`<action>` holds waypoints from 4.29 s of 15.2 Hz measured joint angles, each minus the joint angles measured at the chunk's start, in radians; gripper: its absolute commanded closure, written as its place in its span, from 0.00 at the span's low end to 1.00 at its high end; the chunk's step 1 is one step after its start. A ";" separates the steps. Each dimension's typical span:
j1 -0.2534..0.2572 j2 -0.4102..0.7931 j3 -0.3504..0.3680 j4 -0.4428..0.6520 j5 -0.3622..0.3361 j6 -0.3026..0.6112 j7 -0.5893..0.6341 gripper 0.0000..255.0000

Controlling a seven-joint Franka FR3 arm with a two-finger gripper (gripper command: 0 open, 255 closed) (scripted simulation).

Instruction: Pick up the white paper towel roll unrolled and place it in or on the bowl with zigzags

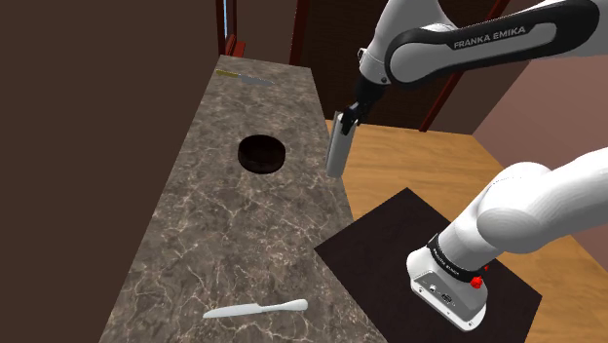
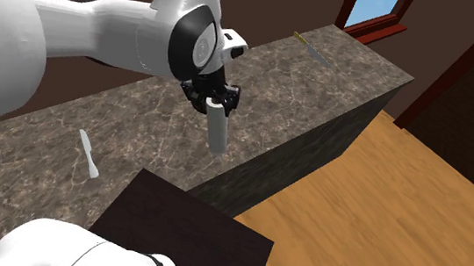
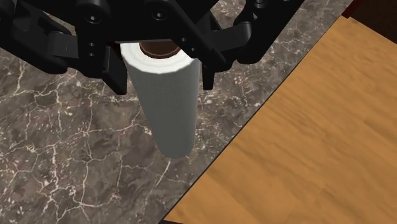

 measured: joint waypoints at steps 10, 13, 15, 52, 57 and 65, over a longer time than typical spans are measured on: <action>0.001 -0.051 -0.003 0.102 0.006 -0.152 -0.012 1.00; 0.002 -0.056 -0.004 0.141 0.007 -0.196 -0.015 1.00; 0.004 -0.046 0.000 0.170 0.009 -0.217 -0.011 1.00; 0.079 0.666 0.135 0.926 -0.060 -0.279 0.218 1.00; 0.080 0.684 0.134 0.883 -0.066 -0.219 0.227 1.00; 0.080 0.705 0.132 0.809 -0.075 -0.126 0.238 1.00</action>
